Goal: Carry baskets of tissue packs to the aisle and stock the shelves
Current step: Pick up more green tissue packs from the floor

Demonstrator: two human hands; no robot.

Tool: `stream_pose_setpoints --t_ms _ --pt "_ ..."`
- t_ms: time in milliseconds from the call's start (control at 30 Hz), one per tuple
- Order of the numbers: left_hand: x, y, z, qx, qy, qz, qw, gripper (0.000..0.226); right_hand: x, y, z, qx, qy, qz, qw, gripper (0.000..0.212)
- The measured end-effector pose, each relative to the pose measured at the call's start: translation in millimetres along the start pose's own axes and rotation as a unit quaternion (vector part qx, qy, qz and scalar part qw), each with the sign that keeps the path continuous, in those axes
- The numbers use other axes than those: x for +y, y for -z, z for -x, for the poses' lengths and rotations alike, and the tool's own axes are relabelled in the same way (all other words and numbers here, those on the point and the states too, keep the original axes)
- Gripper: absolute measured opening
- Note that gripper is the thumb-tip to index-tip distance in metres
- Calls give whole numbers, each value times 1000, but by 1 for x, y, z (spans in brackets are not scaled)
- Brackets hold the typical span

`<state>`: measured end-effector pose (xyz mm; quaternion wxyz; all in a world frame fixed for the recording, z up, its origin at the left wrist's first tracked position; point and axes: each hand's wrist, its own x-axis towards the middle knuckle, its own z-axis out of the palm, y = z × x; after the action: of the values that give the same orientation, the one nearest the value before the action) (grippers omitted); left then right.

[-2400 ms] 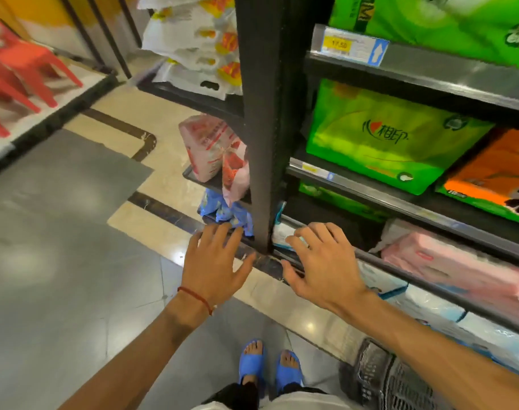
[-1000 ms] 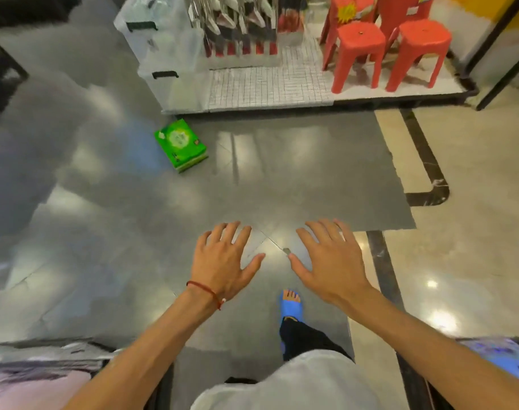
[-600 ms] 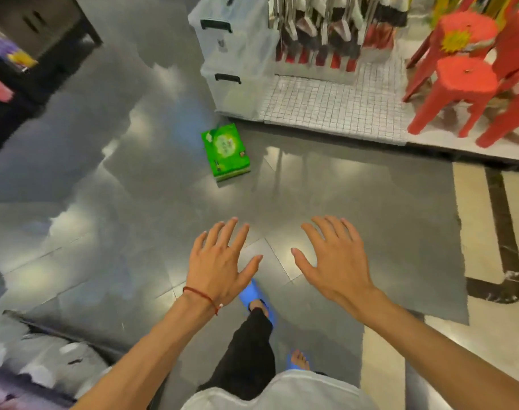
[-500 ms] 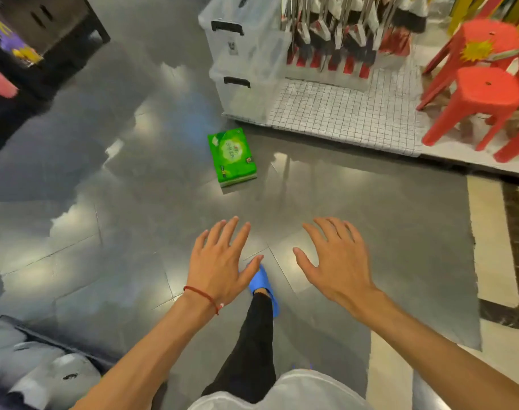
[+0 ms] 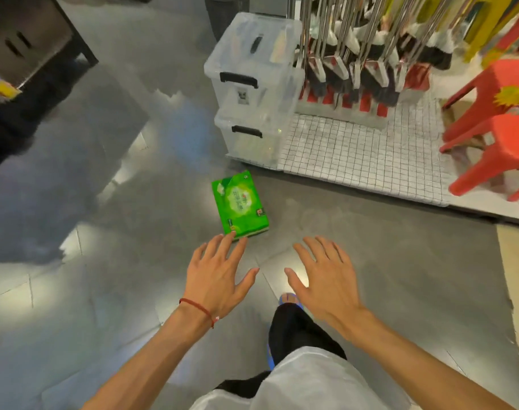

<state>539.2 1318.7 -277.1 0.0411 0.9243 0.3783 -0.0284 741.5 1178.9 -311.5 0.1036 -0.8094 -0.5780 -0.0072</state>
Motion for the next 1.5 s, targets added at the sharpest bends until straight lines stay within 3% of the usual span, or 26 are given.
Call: stream_pose_setpoints --t_ms 467,700,900,1167,1333,1500 --pt "-169 35 -342 -15 -149 -56 987 64 -1 -72 -312 -19 -133 17 991 56" --pt "-239 31 -450 9 -211 -24 977 60 -25 -86 -402 11 -284 -9 959 54" --pt "-295 17 -545 -35 -348 -25 937 66 -84 -111 -443 -3 -408 38 912 57" --pt "-343 15 -613 -81 -505 -36 859 67 -184 -131 -469 21 -579 52 813 50" --pt "-355 -13 -622 -95 -532 -43 840 62 -214 -158 -468 10 -625 31 780 55" --pt "-355 -63 -624 -119 -537 -72 832 64 -212 -211 -448 -11 -634 26 772 54"
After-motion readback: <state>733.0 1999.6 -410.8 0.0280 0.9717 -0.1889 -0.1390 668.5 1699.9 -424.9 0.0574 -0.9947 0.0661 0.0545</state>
